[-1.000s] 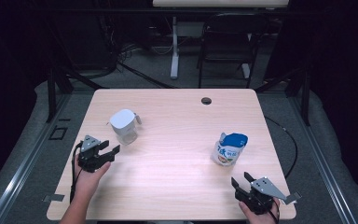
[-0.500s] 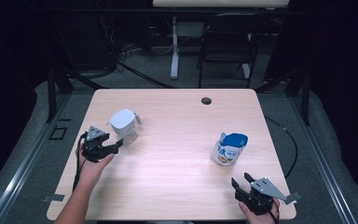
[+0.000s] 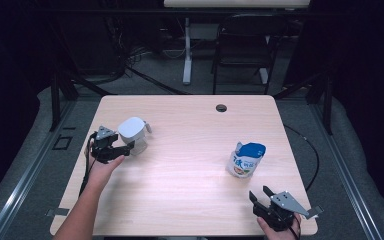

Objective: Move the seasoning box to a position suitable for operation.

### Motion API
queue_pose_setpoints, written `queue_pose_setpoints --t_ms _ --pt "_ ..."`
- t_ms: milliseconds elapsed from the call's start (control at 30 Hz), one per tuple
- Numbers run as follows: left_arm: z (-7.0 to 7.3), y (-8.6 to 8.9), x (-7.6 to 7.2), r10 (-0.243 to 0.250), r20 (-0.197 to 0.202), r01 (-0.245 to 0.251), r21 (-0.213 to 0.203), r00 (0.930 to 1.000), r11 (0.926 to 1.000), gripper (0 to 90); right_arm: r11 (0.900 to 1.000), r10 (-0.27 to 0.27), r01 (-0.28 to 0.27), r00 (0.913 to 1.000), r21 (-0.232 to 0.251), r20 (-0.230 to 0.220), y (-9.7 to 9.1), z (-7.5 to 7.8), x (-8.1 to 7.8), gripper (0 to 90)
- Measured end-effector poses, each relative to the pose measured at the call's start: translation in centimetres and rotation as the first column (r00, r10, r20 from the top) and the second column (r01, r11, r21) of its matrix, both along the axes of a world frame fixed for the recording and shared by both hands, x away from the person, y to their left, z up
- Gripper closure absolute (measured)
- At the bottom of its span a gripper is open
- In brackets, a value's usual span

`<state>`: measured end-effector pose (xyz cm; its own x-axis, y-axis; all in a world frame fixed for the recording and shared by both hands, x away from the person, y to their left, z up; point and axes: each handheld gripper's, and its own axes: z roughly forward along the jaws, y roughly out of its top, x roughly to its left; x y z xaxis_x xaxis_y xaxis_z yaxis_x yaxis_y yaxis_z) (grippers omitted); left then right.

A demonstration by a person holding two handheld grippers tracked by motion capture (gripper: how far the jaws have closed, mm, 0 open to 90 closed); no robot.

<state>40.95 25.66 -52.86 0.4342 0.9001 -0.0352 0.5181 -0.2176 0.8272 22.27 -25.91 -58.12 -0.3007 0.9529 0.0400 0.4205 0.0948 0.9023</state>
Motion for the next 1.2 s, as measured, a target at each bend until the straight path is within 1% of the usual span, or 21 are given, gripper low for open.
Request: queue_pose_setpoints --t_ms 33,100,200,267,367,400,433,467,500,667,733,800,833,867,933,1000,1033,1100,1167,1200 --pt "-0.1 0.0 0.1 0.007 0.003 -0.007 -0.003 1.0000 1.0000 25.3 1.0000 0.000 0.000 1.0000 0.000 0.000 0.0 0.0 0.0 43.4" --pt "-0.4 0.2 0.5 -0.009 -0.009 0.009 -0.017 0.9999 0.9998 25.0 1.0000 0.000 0.000 1.0000 0.001 -0.001 0.0 0.0 0.0 43.4" --pt "-0.9 0.0 0.9 -0.018 -0.004 0.018 0.011 0.9998 0.9998 23.2 1.0000 0.000 0.000 1.0000 0.001 0.001 0.1 -0.1 0.0 43.3" --pt "-1.1 0.0 1.1 -0.018 -0.004 0.018 -0.004 0.9998 0.9998 21.1 1.0000 0.003 -0.003 1.0000 -0.001 -0.002 0.2 -0.1 -0.1 43.3" --pt "-1.3 -0.2 1.3 -0.020 0.005 0.020 0.003 0.9998 0.9998 19.1 1.0000 0.006 -0.006 1.0000 -0.004 -0.005 0.3 -0.2 -0.1 43.2" --pt "-1.4 -0.2 1.4 -0.021 0.006 0.021 -0.007 0.9998 0.9998 18.1 1.0000 0.007 -0.007 1.0000 -0.004 -0.006 0.3 -0.2 -0.1 43.1" --pt "-1.4 -0.2 1.4 -0.021 0.006 0.021 -0.007 0.9998 0.9998 17.6 1.0000 0.007 -0.007 1.0000 -0.001 -0.005 0.3 -0.2 -0.1 43.0" --pt "-1.5 -0.1 1.5 -0.020 0.003 0.020 -0.025 0.9998 0.9995 17.4 1.0000 0.005 -0.005 1.0000 -0.003 -0.007 0.3 -0.3 0.0 43.0" --pt "-1.5 -0.1 1.5 -0.020 0.003 0.020 -0.025 0.9998 0.9995 17.4 1.0000 0.005 -0.005 1.0000 -0.003 -0.007 0.3 -0.3 0.0 43.0" --pt "-1.2 -0.4 1.1 0.000 -0.010 0.000 -0.011 1.0000 0.9999 17.7 1.0000 0.003 -0.002 1.0000 0.005 -0.009 0.2 -0.3 0.0 42.9" --pt "-0.9 -0.5 0.8 0.007 -0.011 -0.007 -0.016 0.9999 0.9998 17.9 1.0000 0.002 -0.002 1.0000 0.007 -0.009 0.2 -0.4 0.0 42.9" --pt "-0.5 -0.7 0.6 0.015 -0.013 -0.015 -0.012 0.9998 0.9998 18.1 1.0000 0.004 -0.004 0.9999 0.001 -0.013 0.2 -0.4 0.0 42.8" --pt "-0.3 -0.7 0.6 0.014 -0.026 -0.014 -0.014 0.9996 0.9998 17.7 1.0000 0.007 -0.007 0.9999 0.004 -0.011 0.2 -0.4 0.1 42.8" --pt "-0.1 -0.8 0.7 0.013 -0.030 -0.013 -0.013 0.9995 0.9998 16.4 0.9999 0.009 -0.009 0.9999 0.006 -0.011 0.2 -0.5 0.1 42.8" --pt "0.4 -0.9 1.0 0.017 -0.020 -0.016 0.011 0.9997 0.9998 14.9 1.0000 0.010 -0.010 0.9998 0.000 -0.017 0.3 -0.5 0.1 42.7" --pt "0.9 -1.0 1.3 0.021 -0.005 -0.021 0.010 0.9998 0.9997 15.0 0.9999 0.011 -0.012 0.9998 -0.001 -0.019 0.3 -0.5 0.1 42.7" --pt "1.0 -1.1 1.5 0.020 -0.003 -0.020 0.014 0.9998 0.9997 15.1 0.9999 0.012 -0.012 0.9998 0.000 -0.019 0.3 -0.5 0.1 42.6" --pt "1.1 -1.2 1.9 0.014 -0.008 -0.014 0.024 0.9999 0.9996 14.9 1.0000 0.010 -0.010 0.9998 0.001 -0.017 0.3 -0.6 0.1 42.5" --pt "0.9 -1.3 2.3 0.011 -0.004 -0.011 0.026 0.9999 0.9996 14.5 1.0000 0.007 -0.007 0.9998 0.002 -0.019 0.2 -0.6 0.1 42.5" --pt "0.8 -1.4 2.4 0.009 -0.001 -0.009 0.035 1.0000 0.9993 14.0 1.0000 0.007 -0.007 0.9998 0.004 -0.020 0.2 -0.6 0.1 42.5"
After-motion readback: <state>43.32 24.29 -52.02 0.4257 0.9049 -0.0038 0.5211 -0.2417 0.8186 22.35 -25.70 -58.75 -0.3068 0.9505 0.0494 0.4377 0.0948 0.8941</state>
